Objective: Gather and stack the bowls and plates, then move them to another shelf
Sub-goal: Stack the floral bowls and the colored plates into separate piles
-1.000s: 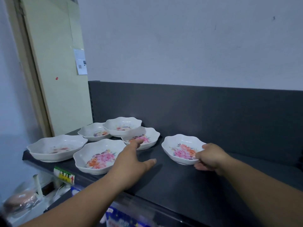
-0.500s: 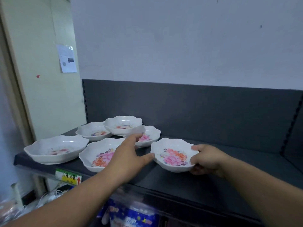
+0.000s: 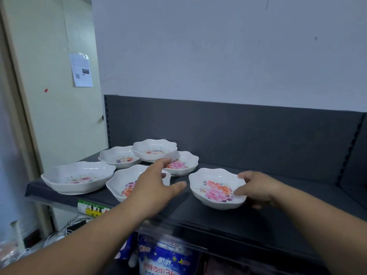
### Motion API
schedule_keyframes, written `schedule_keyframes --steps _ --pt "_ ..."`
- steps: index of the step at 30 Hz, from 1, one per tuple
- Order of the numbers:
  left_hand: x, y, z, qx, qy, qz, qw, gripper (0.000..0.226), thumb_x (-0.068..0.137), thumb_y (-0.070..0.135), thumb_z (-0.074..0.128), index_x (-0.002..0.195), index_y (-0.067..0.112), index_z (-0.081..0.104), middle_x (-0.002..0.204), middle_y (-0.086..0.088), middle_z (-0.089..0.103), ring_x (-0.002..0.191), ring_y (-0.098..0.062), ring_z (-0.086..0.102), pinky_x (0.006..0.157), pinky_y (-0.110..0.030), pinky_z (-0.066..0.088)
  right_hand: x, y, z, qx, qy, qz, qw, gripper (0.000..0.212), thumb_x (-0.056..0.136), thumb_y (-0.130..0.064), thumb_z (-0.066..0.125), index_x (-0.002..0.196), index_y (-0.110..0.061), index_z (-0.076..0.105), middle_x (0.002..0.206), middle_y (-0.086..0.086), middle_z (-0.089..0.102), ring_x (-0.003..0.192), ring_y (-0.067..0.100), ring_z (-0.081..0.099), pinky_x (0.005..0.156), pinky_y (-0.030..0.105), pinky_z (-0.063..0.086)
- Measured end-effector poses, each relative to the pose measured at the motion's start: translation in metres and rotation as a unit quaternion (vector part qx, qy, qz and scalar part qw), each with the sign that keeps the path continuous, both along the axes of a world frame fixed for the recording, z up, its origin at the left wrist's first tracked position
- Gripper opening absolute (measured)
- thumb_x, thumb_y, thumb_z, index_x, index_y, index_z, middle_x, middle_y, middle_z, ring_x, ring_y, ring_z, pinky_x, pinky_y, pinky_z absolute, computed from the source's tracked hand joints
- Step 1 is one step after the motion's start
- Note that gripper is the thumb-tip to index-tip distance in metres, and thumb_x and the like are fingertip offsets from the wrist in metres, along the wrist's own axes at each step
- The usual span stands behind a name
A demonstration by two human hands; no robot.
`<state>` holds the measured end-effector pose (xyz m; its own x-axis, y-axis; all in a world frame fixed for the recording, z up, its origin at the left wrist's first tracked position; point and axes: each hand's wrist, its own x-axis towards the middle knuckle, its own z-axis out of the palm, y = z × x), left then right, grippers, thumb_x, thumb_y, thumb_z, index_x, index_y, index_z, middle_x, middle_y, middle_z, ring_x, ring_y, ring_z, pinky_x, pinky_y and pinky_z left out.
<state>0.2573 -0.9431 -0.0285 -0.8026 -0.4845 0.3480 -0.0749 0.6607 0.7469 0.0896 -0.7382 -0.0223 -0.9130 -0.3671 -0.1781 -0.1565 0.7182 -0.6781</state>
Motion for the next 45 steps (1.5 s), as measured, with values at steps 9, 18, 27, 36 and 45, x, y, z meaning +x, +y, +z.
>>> schedule_keyframes --steps 9,18,27,36,45 --pt "0.039 -0.04 0.007 0.013 0.038 0.053 0.998 0.068 0.077 0.032 0.076 0.136 0.03 0.043 0.137 0.014 0.049 0.108 -0.005 0.052 0.092 -0.025 0.041 0.062 -0.076 0.03 -0.089 0.179 0.102 0.975 0.056 0.081 -0.039 0.071 0.134 -0.034 0.053 0.136 -0.011 0.05 0.113 0.011 0.053 0.084 0.023 0.04" --pt "0.064 -0.07 -0.018 -0.014 -0.03 0.103 0.994 0.076 0.076 0.036 0.076 0.141 0.027 0.039 0.143 0.005 0.045 0.127 -0.016 0.046 0.102 -0.03 0.038 0.086 -0.15 -0.007 -0.096 0.01 0.131 0.987 0.069 0.084 -0.027 0.064 0.147 -0.027 0.035 0.099 0.006 0.068 0.074 0.021 0.071 0.063 0.032 0.061" --pt "0.062 -0.072 -0.021 -0.008 -0.031 0.106 0.994 0.075 0.075 0.036 0.077 0.141 0.027 0.04 0.142 0.006 0.046 0.124 -0.015 0.047 0.1 -0.03 0.039 0.086 -0.155 -0.006 -0.15 -0.099 0.081 0.98 0.066 0.089 0.004 0.048 0.15 -0.006 0.027 0.077 0.019 0.067 0.056 0.019 0.068 0.057 0.029 0.06" --pt "0.06 -0.047 -0.009 -0.017 0.015 0.098 0.995 0.067 0.078 0.037 0.073 0.138 0.028 0.043 0.139 0.007 0.046 0.108 -0.006 0.048 0.091 -0.024 0.037 0.085 -0.129 0.015 -0.167 -0.081 0.076 0.98 0.053 0.089 0.005 0.047 0.14 0.002 0.037 0.075 0.016 0.065 0.057 0.021 0.067 0.066 0.033 0.062" --pt "0.029 -0.002 0.01 -0.011 0.084 0.062 0.994 0.066 0.078 0.044 0.071 0.136 0.029 0.043 0.141 0.009 0.044 0.129 -0.009 0.043 0.108 -0.031 0.036 0.051 -0.055 0.058 -0.176 -0.036 0.059 0.982 0.033 0.09 0.008 0.045 0.121 -0.003 0.051 0.075 0.017 0.064 0.058 0.022 0.068 0.07 0.034 0.06"
